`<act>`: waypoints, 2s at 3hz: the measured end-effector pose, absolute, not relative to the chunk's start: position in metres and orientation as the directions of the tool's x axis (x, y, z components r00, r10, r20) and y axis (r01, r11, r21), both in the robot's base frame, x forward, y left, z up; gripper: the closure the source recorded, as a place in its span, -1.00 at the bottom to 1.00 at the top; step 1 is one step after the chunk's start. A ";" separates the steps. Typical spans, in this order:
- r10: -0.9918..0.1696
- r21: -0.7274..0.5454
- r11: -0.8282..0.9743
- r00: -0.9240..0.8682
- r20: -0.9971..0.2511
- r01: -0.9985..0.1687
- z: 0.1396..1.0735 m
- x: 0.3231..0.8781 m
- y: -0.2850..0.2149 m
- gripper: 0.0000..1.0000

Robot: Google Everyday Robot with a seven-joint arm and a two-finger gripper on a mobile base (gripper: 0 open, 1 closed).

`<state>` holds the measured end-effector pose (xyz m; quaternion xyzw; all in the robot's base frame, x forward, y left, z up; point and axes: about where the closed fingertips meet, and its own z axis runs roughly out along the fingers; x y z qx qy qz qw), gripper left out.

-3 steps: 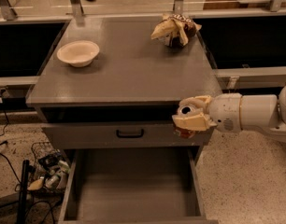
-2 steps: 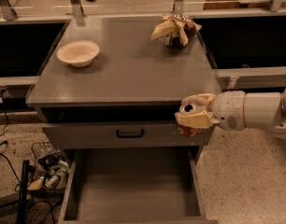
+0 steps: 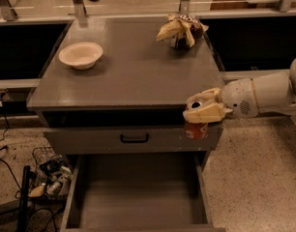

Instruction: Pick coke can from middle drawer and place on counter

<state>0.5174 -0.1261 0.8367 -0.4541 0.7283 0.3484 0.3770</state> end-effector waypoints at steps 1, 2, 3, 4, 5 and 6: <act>-0.412 0.193 0.291 -0.305 -0.859 -0.937 0.840 0.504 -0.121 1.00; -0.408 0.185 0.294 -0.298 -0.863 -0.938 0.841 0.503 -0.120 1.00; -0.406 0.121 0.337 -0.260 -0.876 -0.934 0.874 0.486 -0.137 1.00; -0.406 0.121 0.337 -0.260 -0.876 -0.934 0.874 0.486 -0.137 1.00; -0.397 0.084 0.351 -0.229 -0.889 -0.932 0.894 0.498 -0.140 1.00; -0.396 0.035 0.361 -0.187 -0.899 -0.932 0.927 0.518 -0.141 1.00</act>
Offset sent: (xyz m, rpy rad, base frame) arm -0.0149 0.0024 0.0056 0.0136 0.0037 0.0377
